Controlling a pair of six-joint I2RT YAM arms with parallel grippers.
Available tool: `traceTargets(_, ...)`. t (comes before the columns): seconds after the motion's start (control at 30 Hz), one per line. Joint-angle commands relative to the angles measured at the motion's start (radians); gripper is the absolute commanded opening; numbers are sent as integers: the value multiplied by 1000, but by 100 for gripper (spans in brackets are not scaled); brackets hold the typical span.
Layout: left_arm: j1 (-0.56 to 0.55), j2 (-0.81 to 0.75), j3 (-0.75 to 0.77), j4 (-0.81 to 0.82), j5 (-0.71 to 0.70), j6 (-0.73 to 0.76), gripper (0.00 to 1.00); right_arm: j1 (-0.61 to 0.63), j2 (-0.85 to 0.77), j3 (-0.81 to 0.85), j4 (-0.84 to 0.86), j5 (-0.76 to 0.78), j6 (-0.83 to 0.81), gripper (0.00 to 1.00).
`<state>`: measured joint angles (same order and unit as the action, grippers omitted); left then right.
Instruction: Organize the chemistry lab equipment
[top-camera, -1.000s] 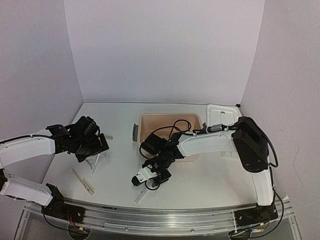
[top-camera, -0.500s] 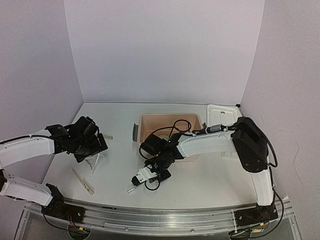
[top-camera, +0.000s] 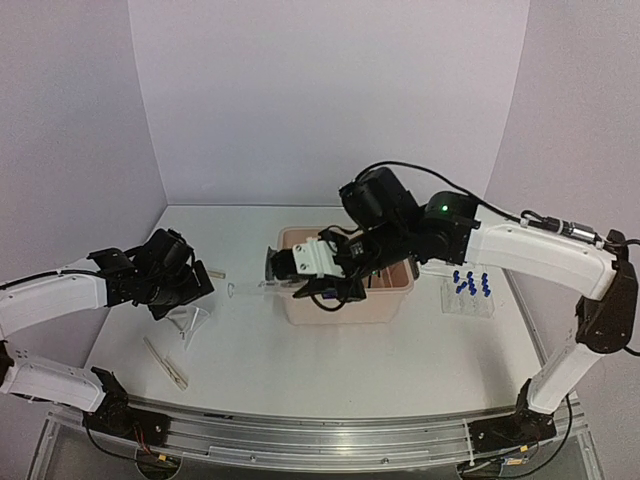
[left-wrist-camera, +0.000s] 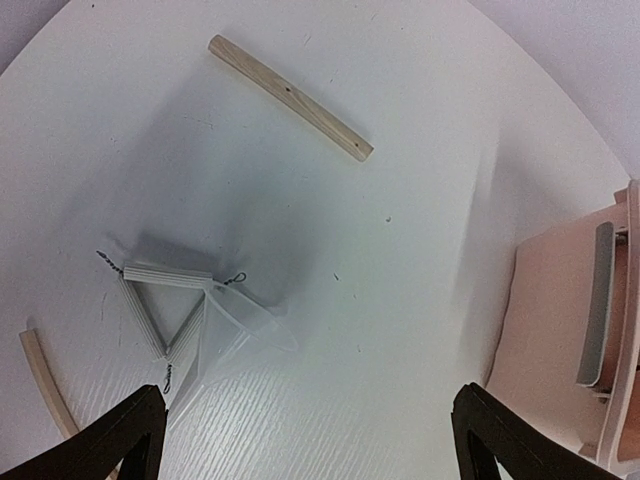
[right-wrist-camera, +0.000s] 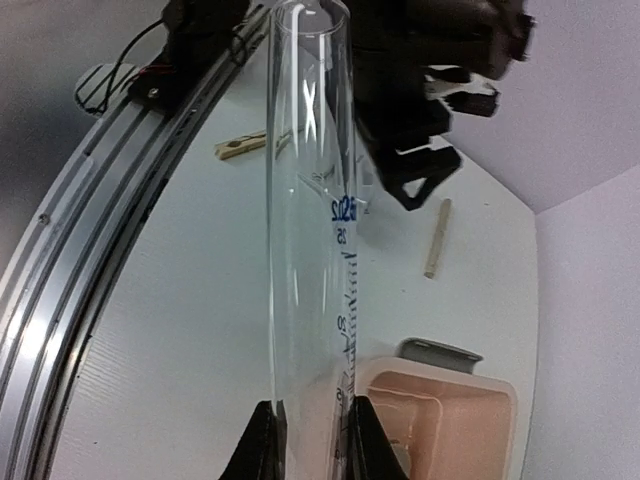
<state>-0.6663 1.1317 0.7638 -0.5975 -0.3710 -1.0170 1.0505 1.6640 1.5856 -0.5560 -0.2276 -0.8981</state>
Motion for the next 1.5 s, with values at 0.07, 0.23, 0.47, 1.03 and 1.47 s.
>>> traceTargets(0.07, 18, 21, 3, 66, -10, 36, 100, -190, 67, 60, -10, 20, 95, 0)
traceTargets(0.23, 29, 55, 18, 67, -4, 48, 100, -252, 125, 51, -11, 27, 79, 0)
traceTargets(0.47, 39, 76, 26, 63, 6, 51, 100, -276, 164, 20, -25, 34, 36, 0)
traceTargets(1.03, 48, 83, 5, 64, 15, 43, 100, -327, 279, 17, -127, 55, -44, 2)
traceTargets(1.47, 53, 101, -10, 82, 22, 33, 100, -356, 377, 68, -247, 29, -137, 6)
